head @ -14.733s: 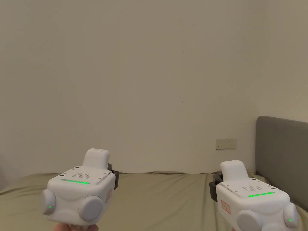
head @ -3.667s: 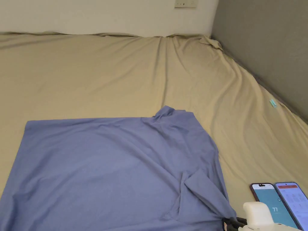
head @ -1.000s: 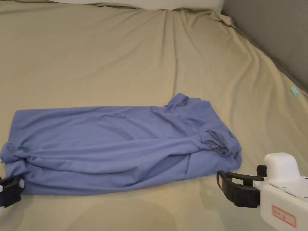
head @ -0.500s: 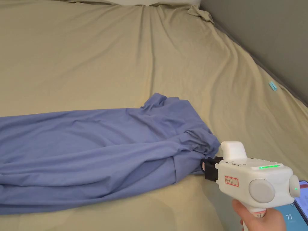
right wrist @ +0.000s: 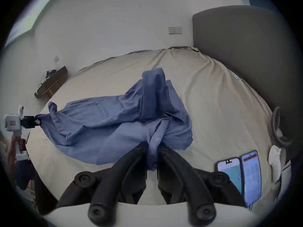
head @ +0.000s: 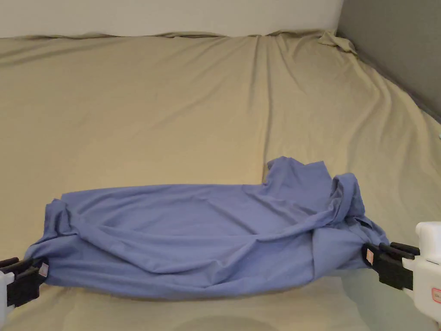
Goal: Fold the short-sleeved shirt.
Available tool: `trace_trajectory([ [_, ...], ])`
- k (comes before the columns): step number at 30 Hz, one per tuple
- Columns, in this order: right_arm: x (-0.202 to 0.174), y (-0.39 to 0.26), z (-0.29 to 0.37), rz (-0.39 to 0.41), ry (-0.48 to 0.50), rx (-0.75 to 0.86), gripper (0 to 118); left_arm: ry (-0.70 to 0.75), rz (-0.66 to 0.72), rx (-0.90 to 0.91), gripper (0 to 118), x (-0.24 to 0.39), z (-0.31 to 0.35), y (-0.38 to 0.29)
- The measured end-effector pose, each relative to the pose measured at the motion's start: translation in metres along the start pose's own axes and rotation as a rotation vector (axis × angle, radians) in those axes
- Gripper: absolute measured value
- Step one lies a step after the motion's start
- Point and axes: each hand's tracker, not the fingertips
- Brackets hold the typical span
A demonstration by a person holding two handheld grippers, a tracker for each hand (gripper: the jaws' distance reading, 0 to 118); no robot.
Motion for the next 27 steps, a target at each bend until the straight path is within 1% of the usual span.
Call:
trace_trajectory([
  [4,0.002,-0.033,0.03,0.016,-0.006,-0.026,13,0.002,0.071,-0.014,8,0.0,0.025,-0.05],
  [6,0.004,-0.051,0.037,0.014,-0.01,-0.057,13,0.008,0.117,-0.055,8,0.002,0.032,-0.079],
  [9,0.006,-0.075,0.042,0.007,-0.01,-0.105,13,0.03,0.112,-0.135,8,0.009,0.029,-0.116],
  [12,0.008,-0.088,0.039,0.006,-0.023,-0.131,13,0.04,0.128,-0.163,8,0.005,0.018,-0.13],
  [16,0.009,-0.088,0.032,-0.003,-0.023,-0.162,15,0.025,0.187,-0.159,10,-0.008,0.016,-0.121],
  [17,0.007,-0.086,0.032,0.004,-0.048,-0.186,49,0.042,0.21,-0.15,39,-0.01,0.02,-0.119],
  [18,0.004,-0.086,0.033,0.031,-0.074,-0.213,89,0.054,0.202,-0.138,79,-0.011,0.024,-0.119],
  [19,-0.001,-0.085,0.04,0.062,-0.072,-0.191,105,0.062,0.187,-0.109,97,-0.012,0.034,-0.119],
  [20,-0.007,-0.081,0.052,0.072,-0.078,-0.157,104,0.079,0.185,-0.088,97,-0.011,0.047,-0.117],
  [22,-0.018,-0.074,0.073,0.064,-0.072,-0.142,104,0.121,0.17,-0.054,97,-0.008,0.075,-0.113],
  [23,-0.026,-0.069,0.084,0.066,-0.061,-0.103,104,0.134,0.162,-0.015,97,-0.004,0.093,-0.112],
  [24,-0.034,-0.064,0.094,0.071,-0.052,-0.067,103,0.132,0.153,0.024,94,0.0,0.111,-0.11],
  [25,-0.044,-0.06,0.106,0.073,-0.035,-0.021,96,0.115,0.144,0.081,79,0.004,0.132,-0.11],
  [26,-0.053,-0.056,0.118,0.084,-0.008,0.029,59,0.115,0.107,0.13,18,0.011,0.147,-0.107],
  [27,-0.061,-0.052,0.124,0.094,0.006,0.066,15,0.173,0.089,0.166,0,0.024,0.159,-0.103],
])
